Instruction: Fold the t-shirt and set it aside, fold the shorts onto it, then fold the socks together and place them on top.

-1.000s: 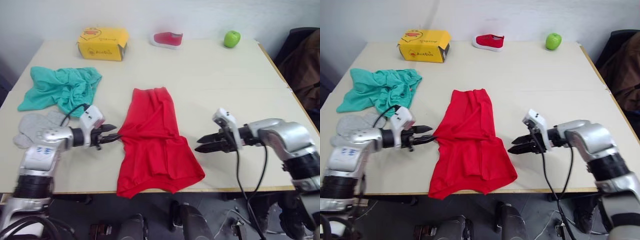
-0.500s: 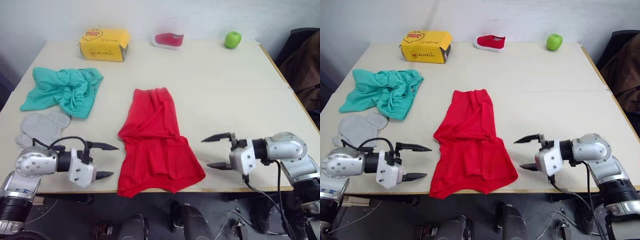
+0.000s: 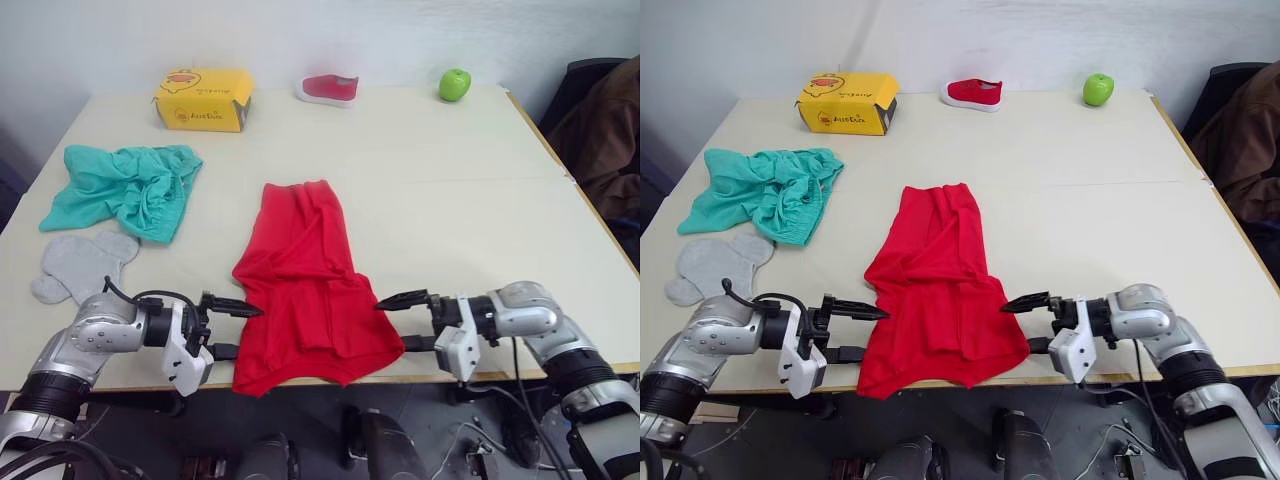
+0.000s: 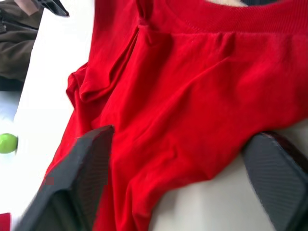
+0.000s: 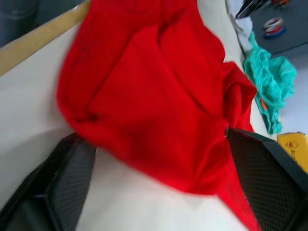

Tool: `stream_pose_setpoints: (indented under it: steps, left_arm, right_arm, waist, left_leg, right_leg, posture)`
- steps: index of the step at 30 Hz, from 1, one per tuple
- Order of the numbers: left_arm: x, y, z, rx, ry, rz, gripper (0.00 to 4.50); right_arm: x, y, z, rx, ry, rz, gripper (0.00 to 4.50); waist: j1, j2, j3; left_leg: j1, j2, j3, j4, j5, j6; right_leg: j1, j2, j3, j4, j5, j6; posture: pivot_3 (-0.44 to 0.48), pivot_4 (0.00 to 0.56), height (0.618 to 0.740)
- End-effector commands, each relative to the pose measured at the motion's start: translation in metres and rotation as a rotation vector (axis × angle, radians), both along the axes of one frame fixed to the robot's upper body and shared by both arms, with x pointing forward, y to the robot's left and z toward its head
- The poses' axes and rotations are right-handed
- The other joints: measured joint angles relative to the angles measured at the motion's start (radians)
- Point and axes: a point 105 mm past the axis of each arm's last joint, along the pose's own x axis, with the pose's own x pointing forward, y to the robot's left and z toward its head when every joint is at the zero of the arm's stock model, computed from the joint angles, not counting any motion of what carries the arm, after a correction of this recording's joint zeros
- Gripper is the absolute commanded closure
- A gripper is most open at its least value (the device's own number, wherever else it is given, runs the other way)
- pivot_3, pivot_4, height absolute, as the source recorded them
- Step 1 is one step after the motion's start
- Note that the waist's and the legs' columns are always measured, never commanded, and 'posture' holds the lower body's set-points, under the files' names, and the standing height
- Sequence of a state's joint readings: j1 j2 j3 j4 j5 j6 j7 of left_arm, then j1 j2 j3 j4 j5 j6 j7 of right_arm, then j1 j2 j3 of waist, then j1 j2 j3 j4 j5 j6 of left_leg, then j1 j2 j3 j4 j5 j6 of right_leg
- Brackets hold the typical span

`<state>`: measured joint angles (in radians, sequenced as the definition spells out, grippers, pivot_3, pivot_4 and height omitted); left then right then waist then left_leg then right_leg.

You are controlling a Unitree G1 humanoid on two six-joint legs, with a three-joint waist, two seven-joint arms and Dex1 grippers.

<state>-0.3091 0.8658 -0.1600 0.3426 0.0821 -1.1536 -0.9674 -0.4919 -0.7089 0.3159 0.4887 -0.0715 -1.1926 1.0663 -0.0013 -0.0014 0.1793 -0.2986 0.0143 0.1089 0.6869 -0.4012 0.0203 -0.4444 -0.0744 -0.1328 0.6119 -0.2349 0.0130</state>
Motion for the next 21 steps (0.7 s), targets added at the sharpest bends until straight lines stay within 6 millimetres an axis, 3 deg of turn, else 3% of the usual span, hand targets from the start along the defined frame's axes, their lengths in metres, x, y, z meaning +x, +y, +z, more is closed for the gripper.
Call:
stream_pose_setpoints:
  steps: [1, 9, 10, 16, 21]
  left_arm:
    - [-0.002, -0.002, -0.012, 0.018, 0.052, 0.005, 1.53]
    - [0.003, 0.0, -0.011, -0.008, 0.075, 0.06, 4.17]
    - [0.005, -0.002, -0.007, -0.041, 0.092, 0.08, 4.48]
    - [-0.001, -0.012, 0.014, -0.156, 0.171, 0.101, 4.48]
    - [-0.028, -0.011, 0.02, -0.167, 0.39, 0.124, 4.48]
  right_arm:
    - [0.0, 0.002, 0.001, 0.007, 0.012, -0.021, 1.73]
    - [-0.003, 0.002, 0.008, 0.035, 0.017, -0.044, 4.5]
    - [-0.004, 0.002, 0.01, 0.04, 0.019, -0.044, 4.5]
    - [-0.01, 0.005, 0.028, 0.101, 0.043, -0.072, 4.5]
    - [-0.03, 0.008, 0.042, 0.172, 0.2, -0.137, 4.5]
  waist:
    - [0.001, 0.0, 0.0]
    - [0.006, 0.0, 0.0]
    - [0.005, 0.0, 0.0]
    - [0.002, 0.0, 0.001]
    - [0.0, 0.002, 0.002]
  left_leg:
    - [0.0, 0.0, 0.0, 0.0, 0.0, 0.0]
    - [-0.001, 0.0, 0.0, 0.0, 0.0, 0.001]
    - [-0.001, 0.0, 0.0, 0.0, 0.0, 0.001]
    - [-0.002, 0.0, -0.001, -0.001, 0.0, 0.001]
    - [-0.002, 0.0, -0.001, -0.004, 0.0, 0.001]
  right_leg:
    - [0.0, 0.0, 0.0, 0.0, 0.0, 0.0]
    - [0.0, 0.0, -0.001, -0.001, 0.0, 0.0]
    - [-0.001, 0.0, -0.001, -0.001, 0.0, 0.0]
    - [-0.001, 0.0, -0.001, -0.002, 0.0, 0.0]
    - [-0.002, 0.001, 0.0, -0.004, 0.0, 0.0]
  posture:
    - [0.0, 0.15, 0.74]
    - [0.0, 0.15, 0.74]
    - [0.0, 0.15, 0.74]
    - [0.0, 0.15, 0.74]
    - [0.0, 0.15, 0.74]
